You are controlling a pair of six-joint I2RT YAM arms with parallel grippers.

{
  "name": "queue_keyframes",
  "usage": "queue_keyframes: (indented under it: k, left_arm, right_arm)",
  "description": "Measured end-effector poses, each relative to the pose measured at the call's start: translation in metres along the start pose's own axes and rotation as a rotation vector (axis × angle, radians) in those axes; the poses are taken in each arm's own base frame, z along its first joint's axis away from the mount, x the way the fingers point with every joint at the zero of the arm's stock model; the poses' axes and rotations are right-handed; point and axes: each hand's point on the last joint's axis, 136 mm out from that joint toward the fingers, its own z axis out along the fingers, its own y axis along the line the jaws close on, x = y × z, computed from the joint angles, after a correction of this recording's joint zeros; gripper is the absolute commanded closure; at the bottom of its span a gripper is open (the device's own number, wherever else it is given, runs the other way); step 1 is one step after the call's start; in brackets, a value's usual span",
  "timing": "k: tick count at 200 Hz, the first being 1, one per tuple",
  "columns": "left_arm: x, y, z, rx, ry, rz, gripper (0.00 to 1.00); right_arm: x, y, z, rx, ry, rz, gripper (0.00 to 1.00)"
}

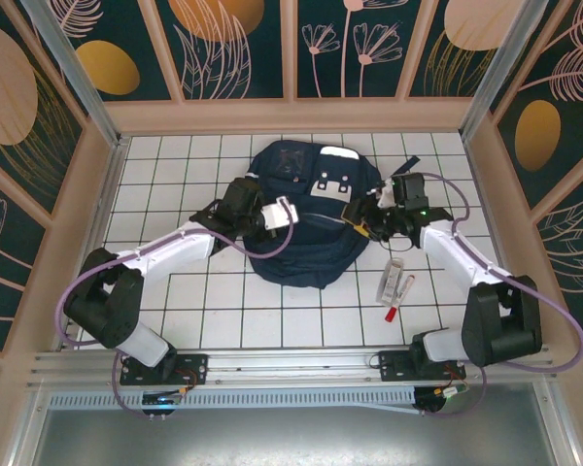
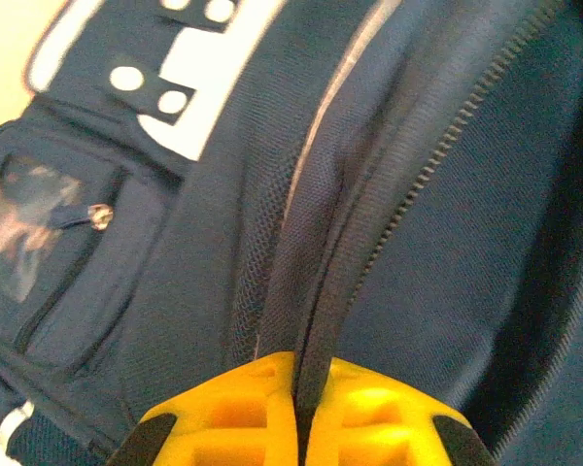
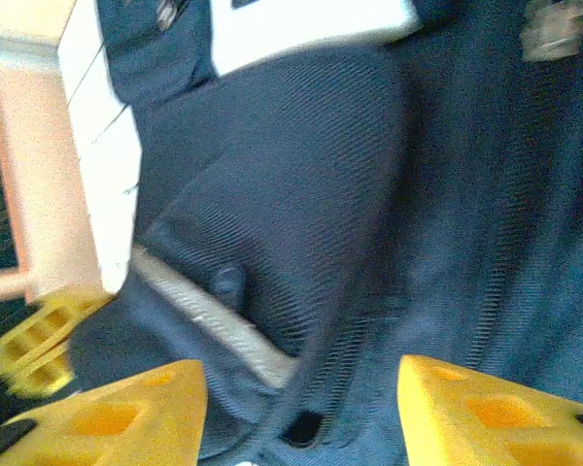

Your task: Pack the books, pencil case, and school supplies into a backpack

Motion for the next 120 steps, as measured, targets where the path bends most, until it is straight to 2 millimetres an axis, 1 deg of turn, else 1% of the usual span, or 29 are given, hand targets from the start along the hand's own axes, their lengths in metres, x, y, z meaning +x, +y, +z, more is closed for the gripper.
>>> queue_keyframes:
  k: [18, 27, 38, 50, 59, 68, 71, 77, 85, 100, 120]
  left_arm:
    - [-0.012, 0.016, -0.005, -0.048, -0.007, -0.129, 1.00]
    - [-0.015, 0.021, -0.008, -0.069, -0.011, -0.197, 1.00]
    - [-0.015, 0.023, -0.011, -0.080, -0.008, -0.269, 1.00]
    - [-0.015, 0.022, -0.015, -0.079, -0.006, -0.341, 1.00]
    - [-0.016, 0.021, -0.018, -0.077, -0.007, -0.382, 1.00]
    - [-0.018, 0.018, -0.023, -0.069, -0.009, -0.412, 1.00]
    - [-0.019, 0.017, -0.024, -0.067, -0.010, -0.421, 1.00]
    - [-0.021, 0.016, -0.028, -0.061, -0.013, -0.435, 1.00]
    - [-0.023, 0.013, -0.032, -0.053, -0.018, -0.450, 1.00]
    - [-0.027, 0.009, -0.040, -0.038, -0.029, -0.476, 1.00]
    - [-0.027, 0.004, -0.047, -0.035, -0.038, -0.494, 1.00]
  right_arm:
    - [-0.009, -0.020, -0.017, 0.075, -0.077, 0.021, 0.37]
    - [-0.010, -0.037, -0.028, 0.131, -0.116, 0.051, 0.33]
    - [-0.011, -0.060, -0.040, 0.204, -0.159, 0.084, 0.32]
    - [-0.005, -0.088, -0.051, 0.301, -0.186, 0.127, 0.31]
    - [0.005, -0.106, -0.055, 0.366, -0.181, 0.150, 0.30]
    - [0.015, -0.120, -0.056, 0.415, -0.164, 0.161, 0.27]
    - [0.019, -0.124, -0.056, 0.429, -0.152, 0.160, 0.24]
    - [0.026, -0.130, -0.055, 0.448, -0.130, 0.162, 0.17]
    - [0.033, -0.135, -0.054, 0.464, -0.103, 0.156, 0.15]
    - [0.039, -0.139, -0.050, 0.496, -0.073, 0.136, 0.15]
    - [0.042, -0.145, -0.042, 0.541, -0.040, 0.119, 0.19]
